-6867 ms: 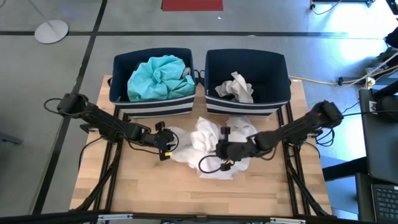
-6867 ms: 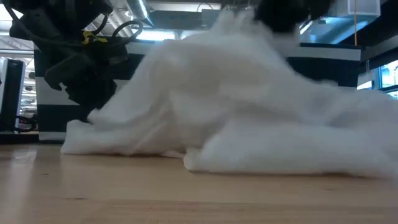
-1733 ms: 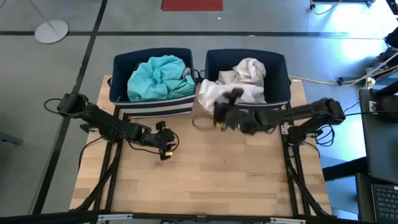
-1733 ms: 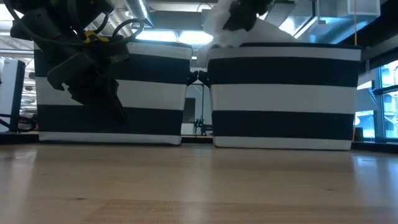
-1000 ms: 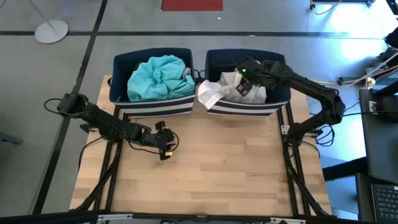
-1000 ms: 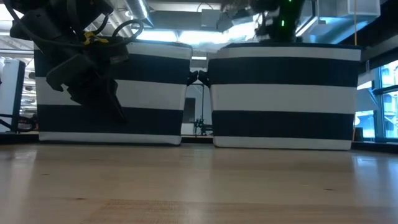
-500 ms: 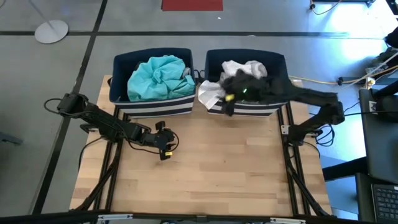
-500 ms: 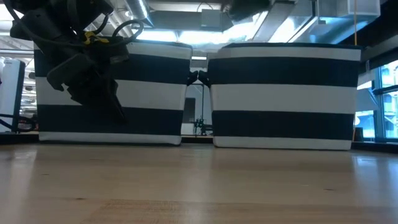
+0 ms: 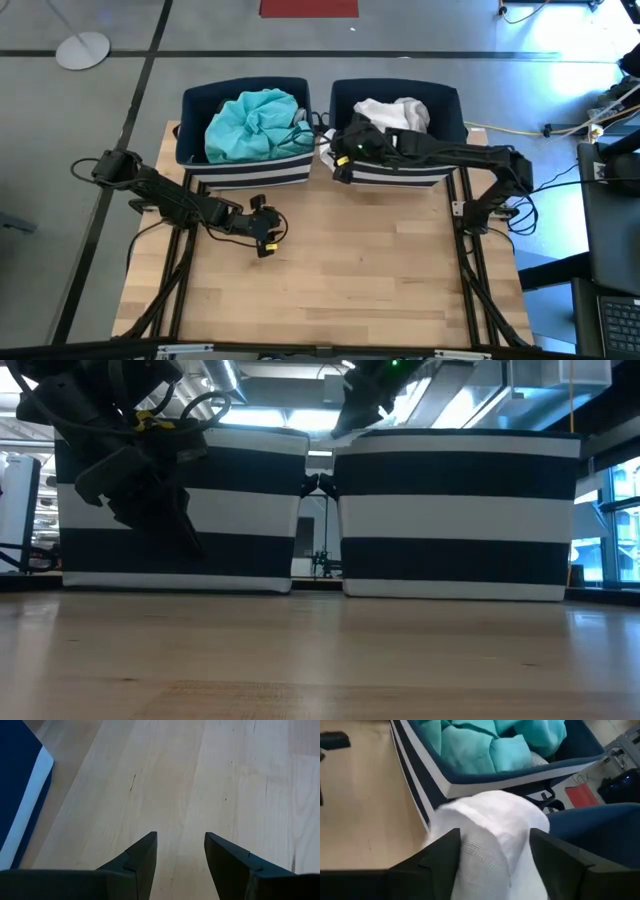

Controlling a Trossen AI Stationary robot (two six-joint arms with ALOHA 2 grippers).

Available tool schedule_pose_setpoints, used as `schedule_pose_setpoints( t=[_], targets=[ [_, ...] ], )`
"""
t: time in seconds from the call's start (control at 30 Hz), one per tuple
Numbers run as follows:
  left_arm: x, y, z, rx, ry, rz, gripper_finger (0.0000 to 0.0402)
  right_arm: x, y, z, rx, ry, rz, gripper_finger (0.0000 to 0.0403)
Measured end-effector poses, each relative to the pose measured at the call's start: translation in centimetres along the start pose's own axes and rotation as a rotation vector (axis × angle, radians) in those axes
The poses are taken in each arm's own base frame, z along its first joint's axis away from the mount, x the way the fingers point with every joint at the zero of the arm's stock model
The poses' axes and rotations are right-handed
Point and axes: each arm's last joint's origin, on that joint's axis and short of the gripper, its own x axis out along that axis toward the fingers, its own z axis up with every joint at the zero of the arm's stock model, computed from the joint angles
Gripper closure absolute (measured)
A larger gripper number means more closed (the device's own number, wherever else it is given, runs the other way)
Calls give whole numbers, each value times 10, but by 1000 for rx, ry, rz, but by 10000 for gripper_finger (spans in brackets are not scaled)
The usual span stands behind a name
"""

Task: Sort clothes
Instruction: Put the white dress into the right blue bin

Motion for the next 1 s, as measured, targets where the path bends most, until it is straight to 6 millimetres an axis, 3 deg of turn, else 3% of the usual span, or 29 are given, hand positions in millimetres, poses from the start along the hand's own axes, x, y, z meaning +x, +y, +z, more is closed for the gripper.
schedule_pose_setpoints(
  t=[0.1,0.33,0.43,0.6,0.8,1.0],
  targets=[
    [0,0,0,0,1,1,247,2,2,0,-29,-4,5,200],
    [0,0,0,1,3,1,247,2,2,4,-46,-38,1,346],
    [0,0,0,1,3,1,247,-1,0,4,-65,-35,-29,390],
    [0,0,0,2,4,1,247,-14,-9,9,-55,-28,-132,387],
    [0,0,-1,3,7,2,247,-56,-26,25,-13,-82,-288,398],
    [0,0,-1,3,8,2,247,-72,-52,2,69,98,-428,391]
  ],
)
